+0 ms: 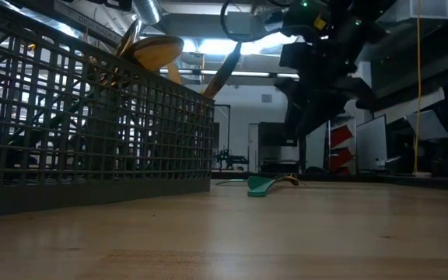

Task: Sort silverware
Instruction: Put the green knife into the silverware basket

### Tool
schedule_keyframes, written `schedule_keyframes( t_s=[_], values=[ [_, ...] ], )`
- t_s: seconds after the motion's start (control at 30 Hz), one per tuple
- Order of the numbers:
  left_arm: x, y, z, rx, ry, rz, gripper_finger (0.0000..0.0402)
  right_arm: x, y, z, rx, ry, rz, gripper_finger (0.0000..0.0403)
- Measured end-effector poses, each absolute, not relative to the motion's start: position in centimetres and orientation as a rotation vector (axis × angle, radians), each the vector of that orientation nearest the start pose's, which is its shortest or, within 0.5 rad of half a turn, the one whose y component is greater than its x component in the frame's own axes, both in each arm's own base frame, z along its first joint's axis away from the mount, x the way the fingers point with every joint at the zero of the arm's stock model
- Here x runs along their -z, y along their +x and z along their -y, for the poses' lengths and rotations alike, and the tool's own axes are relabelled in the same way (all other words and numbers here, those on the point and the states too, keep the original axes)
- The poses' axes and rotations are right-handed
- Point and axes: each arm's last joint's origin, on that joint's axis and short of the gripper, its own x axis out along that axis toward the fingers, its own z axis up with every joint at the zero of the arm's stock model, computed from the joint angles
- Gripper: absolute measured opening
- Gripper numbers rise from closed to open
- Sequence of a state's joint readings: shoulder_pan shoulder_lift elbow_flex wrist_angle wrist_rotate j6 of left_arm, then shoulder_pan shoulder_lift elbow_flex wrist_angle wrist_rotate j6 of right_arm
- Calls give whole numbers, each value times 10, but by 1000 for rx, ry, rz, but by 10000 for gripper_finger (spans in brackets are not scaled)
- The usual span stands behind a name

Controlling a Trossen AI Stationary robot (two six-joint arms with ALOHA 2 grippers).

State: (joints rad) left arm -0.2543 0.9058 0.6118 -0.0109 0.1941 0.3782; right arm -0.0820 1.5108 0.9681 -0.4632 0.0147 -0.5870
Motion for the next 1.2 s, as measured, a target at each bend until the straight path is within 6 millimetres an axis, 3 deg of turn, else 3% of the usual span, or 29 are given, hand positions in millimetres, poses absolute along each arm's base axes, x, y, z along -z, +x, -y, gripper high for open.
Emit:
schedule_keyframes(
  t_s=[0.3, 0.77, 0.97, 1.2],
  values=[
    [-269, 193, 56, 498, 378, -221, 53, -197, 291, 22, -224, -465, -996, 147],
    [-269, 193, 56, 497, 375, -221, 54, -214, 307, 25, -86, -580, -846, 122],
    [-269, 193, 56, 497, 375, -221, 54, -218, 310, 7, -284, -527, -779, 116],
    [-269, 193, 56, 496, 375, -221, 54, -210, 300, -18, -354, -586, -890, 115]
  ],
)
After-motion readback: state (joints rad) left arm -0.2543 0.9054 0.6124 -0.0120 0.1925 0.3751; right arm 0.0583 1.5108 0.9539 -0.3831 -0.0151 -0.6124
